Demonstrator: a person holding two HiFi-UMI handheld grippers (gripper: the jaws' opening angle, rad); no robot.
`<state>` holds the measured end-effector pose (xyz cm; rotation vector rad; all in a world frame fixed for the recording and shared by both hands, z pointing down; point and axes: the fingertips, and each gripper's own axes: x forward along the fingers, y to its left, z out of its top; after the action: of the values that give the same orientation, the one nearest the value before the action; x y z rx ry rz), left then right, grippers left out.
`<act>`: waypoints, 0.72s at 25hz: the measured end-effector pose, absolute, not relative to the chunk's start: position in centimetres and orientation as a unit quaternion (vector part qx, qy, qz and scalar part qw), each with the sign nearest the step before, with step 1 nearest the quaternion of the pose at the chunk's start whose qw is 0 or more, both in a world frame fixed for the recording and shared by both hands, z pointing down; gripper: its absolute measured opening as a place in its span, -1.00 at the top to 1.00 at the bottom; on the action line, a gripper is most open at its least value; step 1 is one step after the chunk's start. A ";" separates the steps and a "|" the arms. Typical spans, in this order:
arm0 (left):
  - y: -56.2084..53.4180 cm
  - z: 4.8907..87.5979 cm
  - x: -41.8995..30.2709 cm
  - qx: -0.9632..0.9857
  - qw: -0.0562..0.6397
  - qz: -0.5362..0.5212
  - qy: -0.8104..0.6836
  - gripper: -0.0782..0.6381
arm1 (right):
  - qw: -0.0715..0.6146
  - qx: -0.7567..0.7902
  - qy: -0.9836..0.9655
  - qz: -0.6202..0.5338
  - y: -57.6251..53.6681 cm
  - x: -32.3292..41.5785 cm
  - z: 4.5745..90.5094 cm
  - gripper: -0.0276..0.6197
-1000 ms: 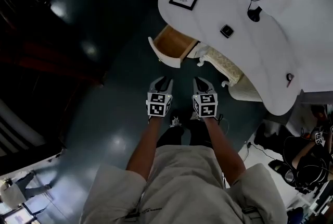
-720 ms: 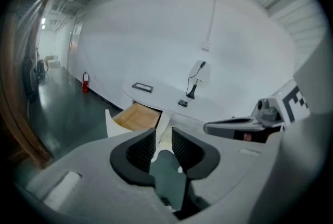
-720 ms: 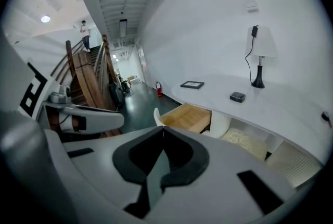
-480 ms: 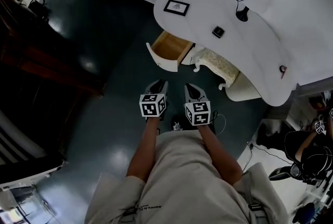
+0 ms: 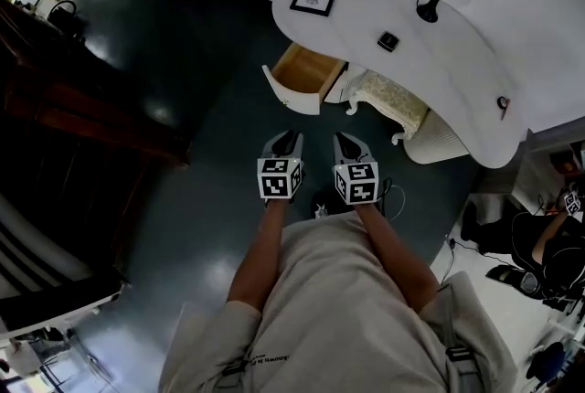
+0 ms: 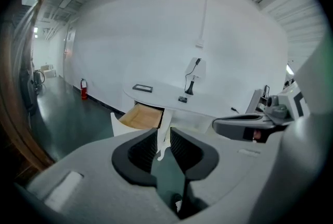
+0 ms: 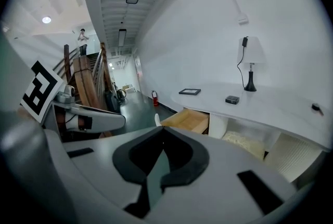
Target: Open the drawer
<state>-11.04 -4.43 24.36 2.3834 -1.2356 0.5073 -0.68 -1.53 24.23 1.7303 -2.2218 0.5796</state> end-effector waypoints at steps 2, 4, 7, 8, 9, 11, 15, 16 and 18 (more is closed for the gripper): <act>-4.5 24.1 -11.4 0.852 0.198 0.179 -0.451 0.56 | 0.137 0.596 -0.766 0.200 -1.3 -1.2 24.4 0.87; -4.7 23.6 -12.0 0.848 0.192 0.175 -0.461 0.62 | 0.139 0.592 -0.768 0.200 -1.0 -1.9 24.5 0.87; -5.0 23.1 -11.9 0.850 0.187 0.172 -0.461 0.70 | 0.144 0.587 -0.772 0.197 -1.2 -2.2 24.4 0.87; -5.0 23.1 -11.9 0.851 0.186 0.172 -0.460 0.71 | 0.146 0.586 -0.772 0.197 -1.4 -2.2 24.4 0.87; -5.1 23.3 -11.9 0.850 0.185 0.174 -0.462 0.73 | 0.148 0.584 -0.773 0.198 -1.5 -2.1 24.5 0.87; -5.6 23.5 -12.0 0.847 0.184 0.174 -0.468 0.75 | 0.159 0.579 -0.774 0.201 -1.9 -1.7 24.9 0.87; -7.0 23.2 -12.3 0.843 0.194 0.153 -0.478 0.76 | 0.169 0.579 -0.769 0.210 -2.2 -0.1 25.5 0.87; -7.2 23.0 -12.3 0.843 0.192 0.152 -0.480 0.76 | 0.166 0.581 -0.767 0.214 -2.1 0.3 25.5 0.87; -7.3 22.6 -11.6 0.847 0.183 0.150 -0.476 0.76 | 0.162 0.583 -0.766 0.218 -2.2 0.8 25.5 0.87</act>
<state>-11.61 -7.31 22.58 2.3893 -1.3445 0.4238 0.81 -2.19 25.50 1.6645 -2.1847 0.6225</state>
